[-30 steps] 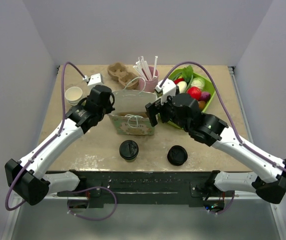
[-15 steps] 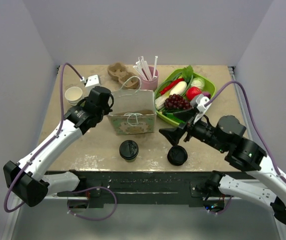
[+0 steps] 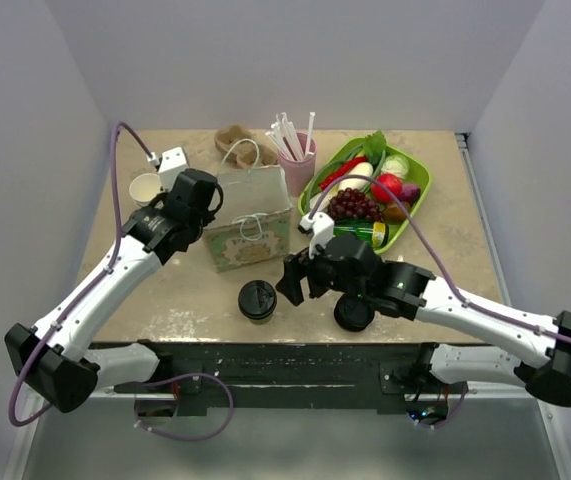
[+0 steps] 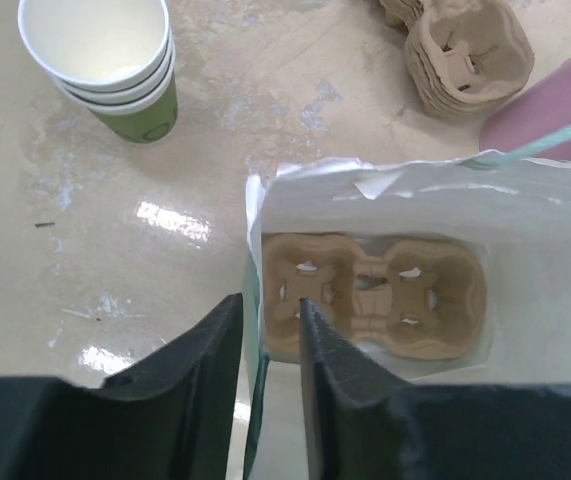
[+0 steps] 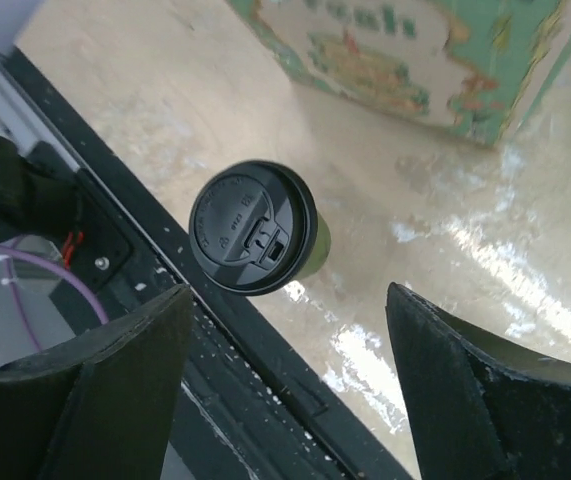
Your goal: Pack the takeout coffee
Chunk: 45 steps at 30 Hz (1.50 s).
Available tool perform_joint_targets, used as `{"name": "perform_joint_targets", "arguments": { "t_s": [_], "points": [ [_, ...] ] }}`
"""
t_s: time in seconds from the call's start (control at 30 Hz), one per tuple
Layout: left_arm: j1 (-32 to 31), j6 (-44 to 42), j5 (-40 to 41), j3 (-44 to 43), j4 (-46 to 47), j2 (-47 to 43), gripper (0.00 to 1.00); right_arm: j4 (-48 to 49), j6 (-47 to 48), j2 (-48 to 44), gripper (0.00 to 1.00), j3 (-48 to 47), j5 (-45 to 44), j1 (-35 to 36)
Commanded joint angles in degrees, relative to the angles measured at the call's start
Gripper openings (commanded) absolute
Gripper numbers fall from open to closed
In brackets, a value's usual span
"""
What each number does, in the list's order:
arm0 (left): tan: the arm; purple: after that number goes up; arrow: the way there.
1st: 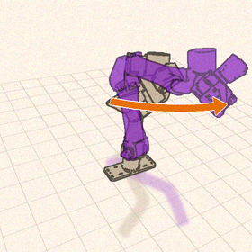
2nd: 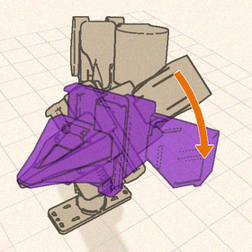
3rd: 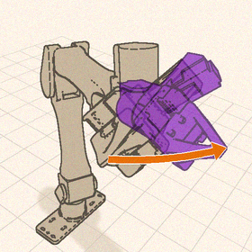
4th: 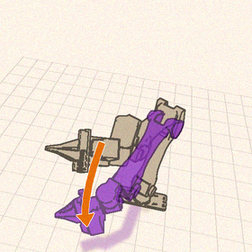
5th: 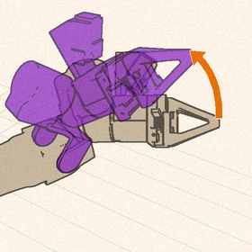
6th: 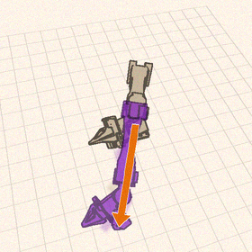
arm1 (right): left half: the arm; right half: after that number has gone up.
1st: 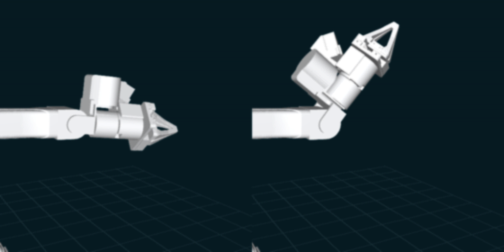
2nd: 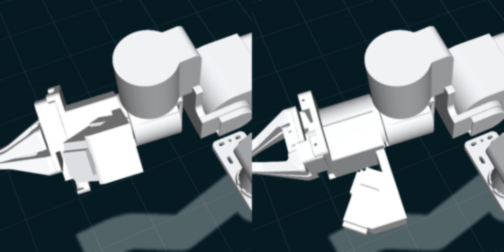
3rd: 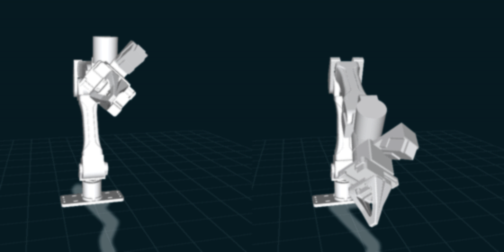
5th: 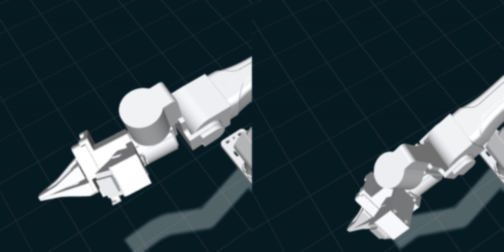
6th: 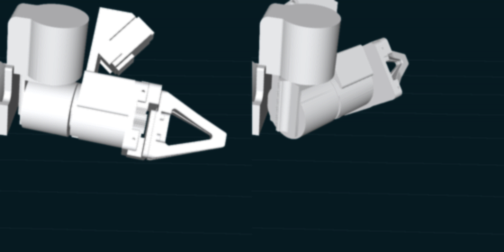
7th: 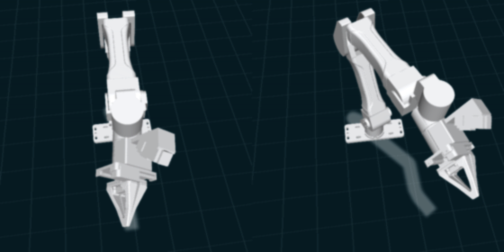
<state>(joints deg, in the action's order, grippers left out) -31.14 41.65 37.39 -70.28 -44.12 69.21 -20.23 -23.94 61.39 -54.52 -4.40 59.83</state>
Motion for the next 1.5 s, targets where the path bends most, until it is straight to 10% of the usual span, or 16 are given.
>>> {"name": "perform_joint_targets", "arguments": {
  "t_s": [0.0, 0.33, 1.47],
  "points": [
    [0.37, 2.82, 2.87, 0.06, -1.58, -2.76, 0.44, 1.25, -6.55, 6.08, 0.76, -3.13, -11.67, 5.46],
    [0.29, 8.79, 5.33, 1.45, -5.54, -12.85, 0.98, -6.05, -10.68, 20.16, 0.61, -12.09, -18.71, 9.07],
    [0.29, 11.61, 3.66, 12.10, -5.10, -21.13, 1.00, -13.44, -13.58, 28.18, 0.27, -17.73, -12.30, 8.98]
  ]
}}
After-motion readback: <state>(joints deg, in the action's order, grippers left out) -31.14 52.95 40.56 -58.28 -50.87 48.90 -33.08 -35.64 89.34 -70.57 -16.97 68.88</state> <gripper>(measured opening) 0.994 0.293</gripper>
